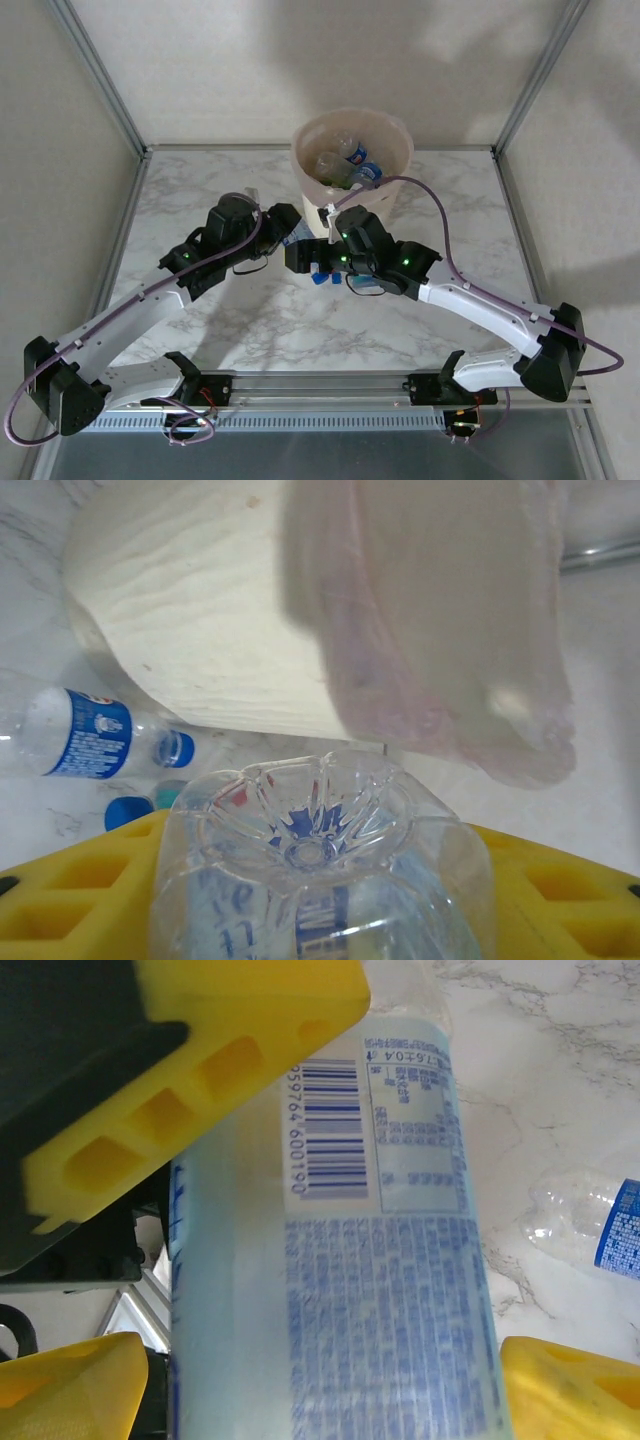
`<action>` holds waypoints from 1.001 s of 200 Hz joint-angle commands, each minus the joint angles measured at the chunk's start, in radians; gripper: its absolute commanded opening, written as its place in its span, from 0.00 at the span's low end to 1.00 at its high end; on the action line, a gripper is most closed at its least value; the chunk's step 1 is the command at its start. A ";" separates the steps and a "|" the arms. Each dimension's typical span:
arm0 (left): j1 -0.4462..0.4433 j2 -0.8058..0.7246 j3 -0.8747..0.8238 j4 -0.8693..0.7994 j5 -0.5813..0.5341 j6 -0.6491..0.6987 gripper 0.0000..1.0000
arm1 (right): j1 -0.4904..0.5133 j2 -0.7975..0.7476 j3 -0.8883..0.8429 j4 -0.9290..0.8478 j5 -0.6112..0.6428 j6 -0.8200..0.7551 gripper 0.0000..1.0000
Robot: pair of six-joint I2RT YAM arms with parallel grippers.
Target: Put the plastic bottles in the bin
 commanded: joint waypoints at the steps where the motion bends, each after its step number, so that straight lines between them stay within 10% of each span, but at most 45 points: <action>1: 0.008 -0.012 0.033 0.026 0.047 0.043 0.52 | 0.005 0.006 0.040 0.017 -0.001 -0.013 0.84; 57: 0.011 -0.008 0.033 0.056 0.059 0.034 0.53 | 0.006 -0.006 0.049 0.015 0.033 -0.009 0.64; 99: 0.019 -0.013 0.080 0.025 -0.012 0.053 0.99 | 0.005 -0.019 0.076 -0.005 0.046 -0.016 0.61; 156: 0.079 -0.120 0.139 -0.050 -0.261 0.188 0.99 | -0.104 0.070 0.473 -0.291 0.192 -0.130 0.59; 200: 0.079 -0.148 0.043 -0.028 -0.229 0.204 0.99 | -0.257 0.252 0.800 -0.433 0.218 -0.261 0.59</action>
